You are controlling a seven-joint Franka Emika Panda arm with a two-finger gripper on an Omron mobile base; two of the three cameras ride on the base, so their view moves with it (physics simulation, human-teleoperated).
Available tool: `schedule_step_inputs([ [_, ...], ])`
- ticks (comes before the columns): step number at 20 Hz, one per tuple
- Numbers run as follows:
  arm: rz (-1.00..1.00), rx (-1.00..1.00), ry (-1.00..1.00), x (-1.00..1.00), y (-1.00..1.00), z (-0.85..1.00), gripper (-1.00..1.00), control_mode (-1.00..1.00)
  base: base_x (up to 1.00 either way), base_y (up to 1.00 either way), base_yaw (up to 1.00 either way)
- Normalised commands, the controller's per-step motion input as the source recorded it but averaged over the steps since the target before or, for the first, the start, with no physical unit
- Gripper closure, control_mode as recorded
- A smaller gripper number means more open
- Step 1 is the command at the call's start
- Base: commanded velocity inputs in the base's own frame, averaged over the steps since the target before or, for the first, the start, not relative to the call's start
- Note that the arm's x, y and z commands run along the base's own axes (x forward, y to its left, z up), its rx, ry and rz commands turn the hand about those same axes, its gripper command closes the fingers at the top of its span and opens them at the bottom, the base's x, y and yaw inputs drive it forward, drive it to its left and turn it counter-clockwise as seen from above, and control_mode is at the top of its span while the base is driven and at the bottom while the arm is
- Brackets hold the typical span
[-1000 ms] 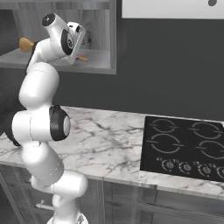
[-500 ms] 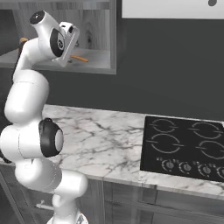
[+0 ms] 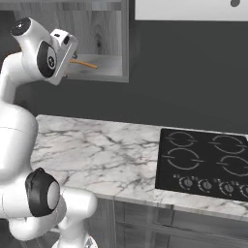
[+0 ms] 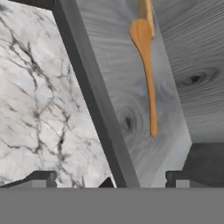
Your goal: Organize the utensils by type. Pick up the wooden spoons from the counter and place them in the open cabinet. Then pick up the metallic utensils from the counter and place them in the open drawer.
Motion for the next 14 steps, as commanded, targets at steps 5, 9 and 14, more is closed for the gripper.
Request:
schedule_step_inputs([
  [5,0.00,0.07,-0.04,-1.00,0.00,-0.02,-1.00,-1.00,0.00,0.00,0.00],
  [9,0.00,0.16,0.01,-1.00,0.00,0.00,-1.00,-1.00,0.00,0.00,0.00],
  [14,-0.01,0.28,0.00,-0.94,-0.09,0.00,-1.00,-1.00,0.00,0.00,0.00],
])
